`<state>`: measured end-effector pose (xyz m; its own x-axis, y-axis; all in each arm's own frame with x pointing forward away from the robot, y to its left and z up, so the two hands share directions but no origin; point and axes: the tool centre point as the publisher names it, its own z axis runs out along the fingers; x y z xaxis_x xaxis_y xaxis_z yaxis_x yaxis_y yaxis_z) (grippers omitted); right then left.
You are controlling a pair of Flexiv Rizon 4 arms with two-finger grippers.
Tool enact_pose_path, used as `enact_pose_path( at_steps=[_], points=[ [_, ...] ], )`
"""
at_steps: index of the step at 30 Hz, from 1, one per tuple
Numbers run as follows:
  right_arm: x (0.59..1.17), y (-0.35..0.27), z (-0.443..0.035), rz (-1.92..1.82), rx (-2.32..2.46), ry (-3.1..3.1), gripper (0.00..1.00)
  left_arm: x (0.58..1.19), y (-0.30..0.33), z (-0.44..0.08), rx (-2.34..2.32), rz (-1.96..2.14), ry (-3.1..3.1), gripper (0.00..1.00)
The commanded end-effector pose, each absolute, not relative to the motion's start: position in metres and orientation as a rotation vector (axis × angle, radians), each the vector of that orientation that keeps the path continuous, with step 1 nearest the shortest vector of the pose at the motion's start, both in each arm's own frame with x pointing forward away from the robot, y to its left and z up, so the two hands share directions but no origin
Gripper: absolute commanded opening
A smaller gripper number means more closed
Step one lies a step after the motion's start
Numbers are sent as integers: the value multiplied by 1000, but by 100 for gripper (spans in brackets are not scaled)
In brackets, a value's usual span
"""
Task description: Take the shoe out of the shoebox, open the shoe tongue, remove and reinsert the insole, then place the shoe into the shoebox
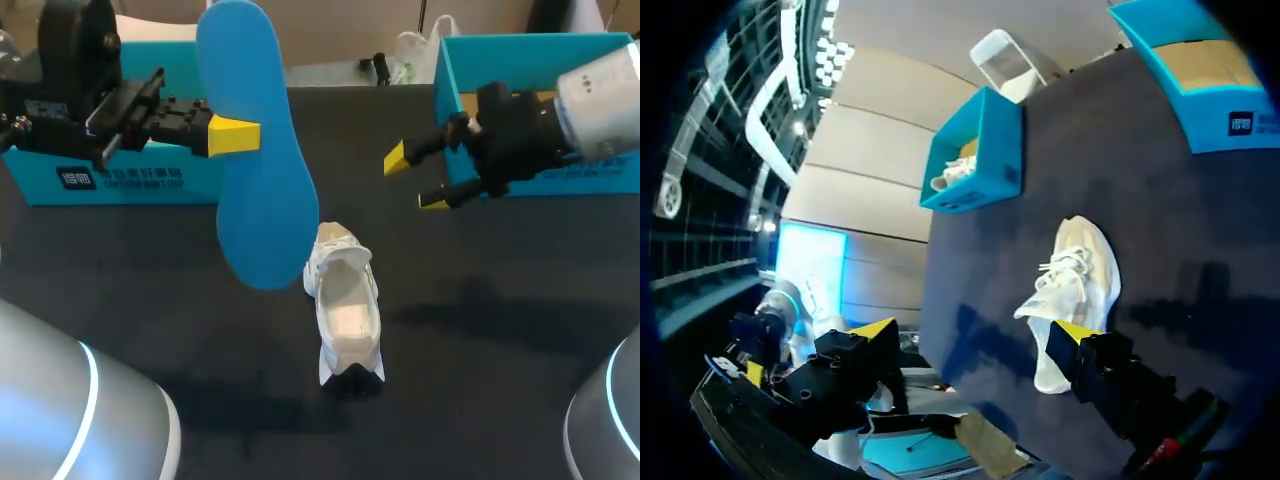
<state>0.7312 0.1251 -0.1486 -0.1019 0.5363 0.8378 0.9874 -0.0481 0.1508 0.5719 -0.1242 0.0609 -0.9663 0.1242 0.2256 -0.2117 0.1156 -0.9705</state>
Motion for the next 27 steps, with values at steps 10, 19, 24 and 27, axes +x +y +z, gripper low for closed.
enact_pose_path(
  at_steps=[10,19,24,27],
  points=[
    [719,117,-124,-1217,-1399,-1495,100,576,-127,60,36,1950,-2157,0],
    [715,117,-118,-1186,-1362,-1442,100,591,-127,47,-486,2157,-2321,0],
    [715,117,-119,-1180,-1358,-1430,100,606,-132,29,-774,2148,-2752,0],
    [715,117,-119,-1180,-1358,-1430,100,606,-132,29,-774,2148,-2752,0]
  ],
)
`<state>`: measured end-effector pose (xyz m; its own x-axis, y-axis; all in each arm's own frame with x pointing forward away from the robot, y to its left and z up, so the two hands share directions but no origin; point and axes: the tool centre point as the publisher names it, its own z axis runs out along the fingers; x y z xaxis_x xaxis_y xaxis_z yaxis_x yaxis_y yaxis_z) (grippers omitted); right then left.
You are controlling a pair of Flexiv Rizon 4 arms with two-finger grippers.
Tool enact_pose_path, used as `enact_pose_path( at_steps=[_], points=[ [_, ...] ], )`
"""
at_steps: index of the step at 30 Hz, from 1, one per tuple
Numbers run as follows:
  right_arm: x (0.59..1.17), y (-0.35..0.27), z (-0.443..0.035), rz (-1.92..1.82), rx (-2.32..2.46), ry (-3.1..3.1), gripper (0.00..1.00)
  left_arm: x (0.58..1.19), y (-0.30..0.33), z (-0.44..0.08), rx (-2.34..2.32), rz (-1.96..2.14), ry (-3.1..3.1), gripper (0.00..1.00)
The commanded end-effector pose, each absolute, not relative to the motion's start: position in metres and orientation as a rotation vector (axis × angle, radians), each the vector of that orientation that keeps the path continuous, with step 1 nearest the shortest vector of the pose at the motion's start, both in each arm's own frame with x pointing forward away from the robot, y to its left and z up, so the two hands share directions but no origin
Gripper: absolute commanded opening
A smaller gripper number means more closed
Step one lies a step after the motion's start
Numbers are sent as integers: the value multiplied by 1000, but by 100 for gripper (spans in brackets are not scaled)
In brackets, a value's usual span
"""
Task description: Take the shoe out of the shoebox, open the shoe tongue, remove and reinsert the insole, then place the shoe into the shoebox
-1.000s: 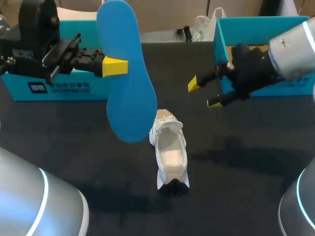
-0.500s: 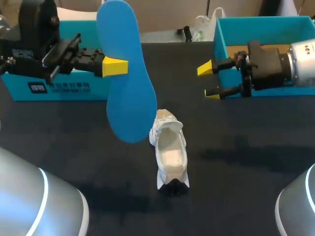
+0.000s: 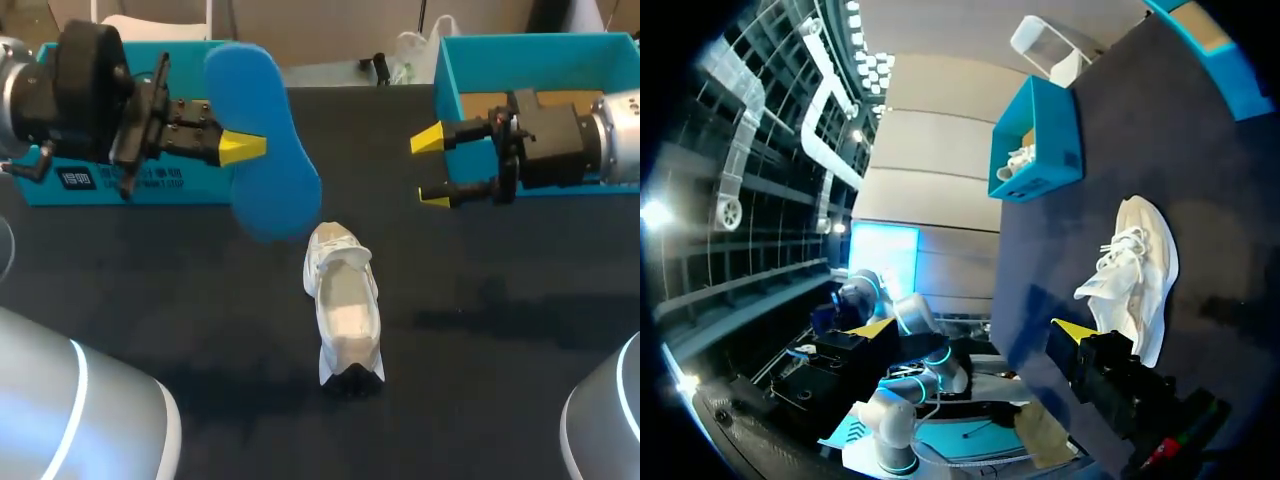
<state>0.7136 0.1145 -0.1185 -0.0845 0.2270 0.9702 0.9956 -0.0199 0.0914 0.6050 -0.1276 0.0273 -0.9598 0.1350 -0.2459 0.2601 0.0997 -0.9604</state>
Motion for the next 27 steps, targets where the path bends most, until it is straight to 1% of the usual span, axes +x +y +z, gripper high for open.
enact_pose_path(
  at_steps=[1,5,11,13,23,27],
  points=[
    [715,117,-119,-1180,-1358,-1430,100,606,-132,29,586,-1626,2084,0],
    [715,117,-119,-1180,-1358,-1430,100,606,-134,24,650,-1550,2020,0],
    [715,117,-119,-1180,-1358,-1430,100,622,-141,6,821,-1449,1703,0],
    [715,117,-119,-1180,-1358,-1430,100,631,-143,-8,857,-1261,1684,0],
    [715,117,-119,-1180,-1358,-1430,100,631,-143,-8,857,-1261,1684,0],
    [715,117,-119,-1180,-1358,-1430,100,644,-149,-30,972,-1167,1551,0]
  ],
)
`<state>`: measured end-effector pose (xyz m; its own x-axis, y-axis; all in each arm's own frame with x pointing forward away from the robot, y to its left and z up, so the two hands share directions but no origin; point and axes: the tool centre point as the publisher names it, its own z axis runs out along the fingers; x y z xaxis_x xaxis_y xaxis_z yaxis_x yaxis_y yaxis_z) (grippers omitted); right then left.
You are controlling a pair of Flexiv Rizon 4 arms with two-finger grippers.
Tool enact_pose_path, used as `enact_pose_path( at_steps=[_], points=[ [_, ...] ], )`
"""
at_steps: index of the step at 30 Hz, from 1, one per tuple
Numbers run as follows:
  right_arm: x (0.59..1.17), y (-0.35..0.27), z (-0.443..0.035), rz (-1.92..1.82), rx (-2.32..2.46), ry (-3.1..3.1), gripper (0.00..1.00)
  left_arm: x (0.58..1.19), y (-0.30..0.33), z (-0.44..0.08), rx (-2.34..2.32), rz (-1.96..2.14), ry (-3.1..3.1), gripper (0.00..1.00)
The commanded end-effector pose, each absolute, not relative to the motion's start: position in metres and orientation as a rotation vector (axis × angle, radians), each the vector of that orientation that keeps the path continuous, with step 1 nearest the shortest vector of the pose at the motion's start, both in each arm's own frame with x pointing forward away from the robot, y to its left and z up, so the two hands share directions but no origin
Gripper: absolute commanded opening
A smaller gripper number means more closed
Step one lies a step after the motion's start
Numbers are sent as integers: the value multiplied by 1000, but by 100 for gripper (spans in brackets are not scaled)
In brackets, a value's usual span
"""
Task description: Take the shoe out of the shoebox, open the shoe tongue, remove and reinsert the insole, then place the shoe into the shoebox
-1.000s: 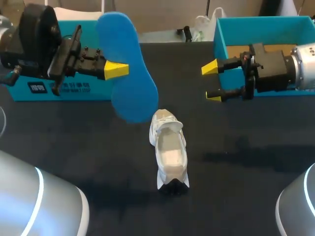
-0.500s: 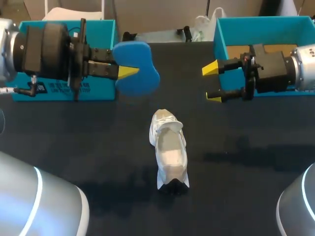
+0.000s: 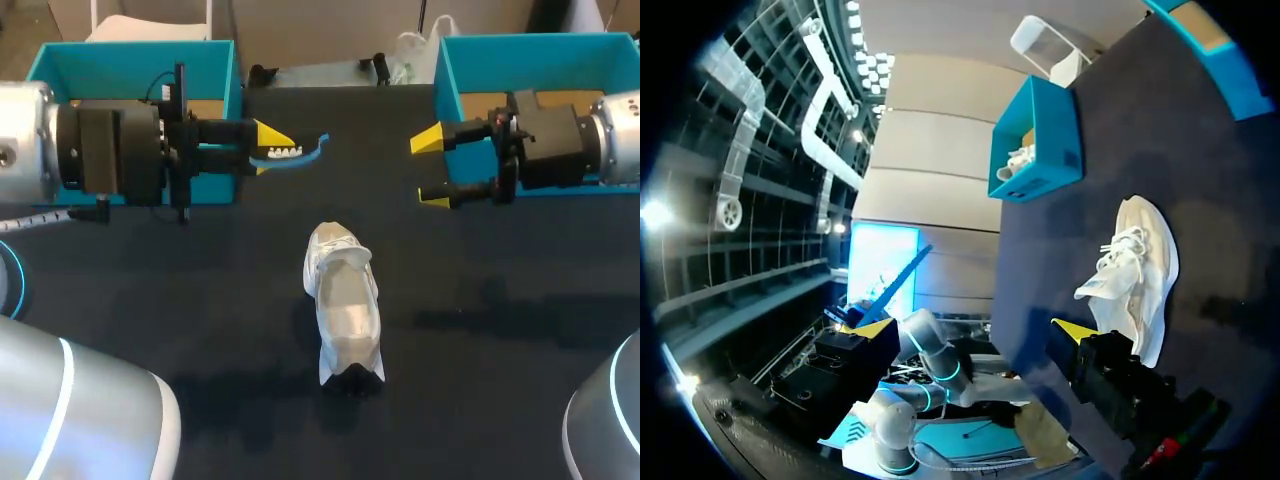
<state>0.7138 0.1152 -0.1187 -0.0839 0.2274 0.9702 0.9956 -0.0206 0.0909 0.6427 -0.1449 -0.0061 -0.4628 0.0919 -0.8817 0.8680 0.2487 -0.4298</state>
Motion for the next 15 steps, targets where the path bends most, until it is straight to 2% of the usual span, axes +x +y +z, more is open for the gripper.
enact_pose_path(
  at_steps=[1,6,15],
  points=[
    [715,117,-119,-1180,-1358,-1430,100,648,-149,-35,970,-1175,1551,0],
    [715,117,-119,-1180,-1358,-1430,100,668,-154,-69,1039,-1124,1395,0],
    [715,117,-119,-1180,-1358,-1430,100,668,-154,-69,1039,-1124,1395,0]
  ],
)
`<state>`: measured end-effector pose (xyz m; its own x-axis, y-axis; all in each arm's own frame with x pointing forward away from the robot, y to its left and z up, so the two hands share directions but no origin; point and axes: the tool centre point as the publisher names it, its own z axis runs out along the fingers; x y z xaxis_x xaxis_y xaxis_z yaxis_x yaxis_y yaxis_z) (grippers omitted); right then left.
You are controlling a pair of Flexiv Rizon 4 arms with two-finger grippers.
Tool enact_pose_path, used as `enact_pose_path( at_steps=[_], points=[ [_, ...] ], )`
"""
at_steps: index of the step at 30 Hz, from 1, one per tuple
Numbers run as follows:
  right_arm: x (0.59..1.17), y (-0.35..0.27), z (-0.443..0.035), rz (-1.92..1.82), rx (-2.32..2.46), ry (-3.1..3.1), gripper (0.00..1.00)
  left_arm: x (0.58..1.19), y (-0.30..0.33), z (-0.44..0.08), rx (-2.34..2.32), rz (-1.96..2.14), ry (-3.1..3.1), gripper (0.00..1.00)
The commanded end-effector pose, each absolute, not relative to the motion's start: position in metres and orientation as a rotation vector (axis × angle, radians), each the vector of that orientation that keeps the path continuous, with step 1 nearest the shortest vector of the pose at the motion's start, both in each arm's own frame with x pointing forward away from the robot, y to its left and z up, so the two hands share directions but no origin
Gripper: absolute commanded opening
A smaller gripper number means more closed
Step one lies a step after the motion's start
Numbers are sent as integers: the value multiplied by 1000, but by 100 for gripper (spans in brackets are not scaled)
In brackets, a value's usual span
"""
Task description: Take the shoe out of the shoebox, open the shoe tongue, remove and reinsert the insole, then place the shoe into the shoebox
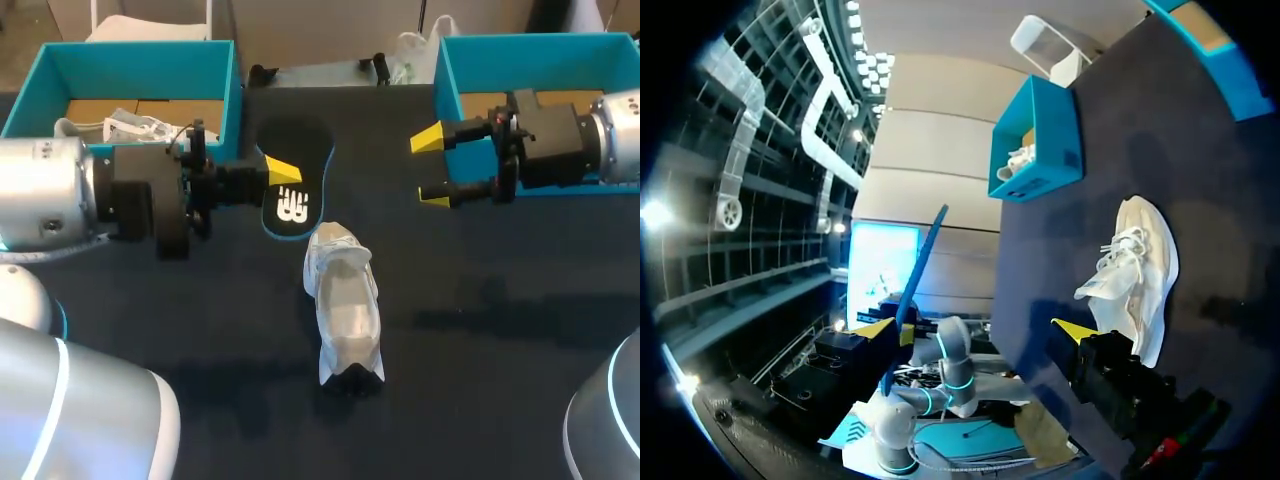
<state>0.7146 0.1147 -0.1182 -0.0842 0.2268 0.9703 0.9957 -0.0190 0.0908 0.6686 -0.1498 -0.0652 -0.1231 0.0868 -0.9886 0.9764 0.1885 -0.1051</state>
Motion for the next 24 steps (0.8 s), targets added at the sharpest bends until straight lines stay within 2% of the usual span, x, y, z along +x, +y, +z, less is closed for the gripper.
enact_pose_path(
  at_steps=[1,13,24],
  points=[
    [715,117,-119,-1180,-1358,-1430,100,668,-154,-69,1039,-1124,1395,0],
    [715,117,-119,-1180,-1358,-1430,100,700,-170,-114,1176,-879,1301,0],
    [715,117,-119,-1180,-1358,-1430,100,700,-173,-117,1180,-894,1300,0]
  ],
)
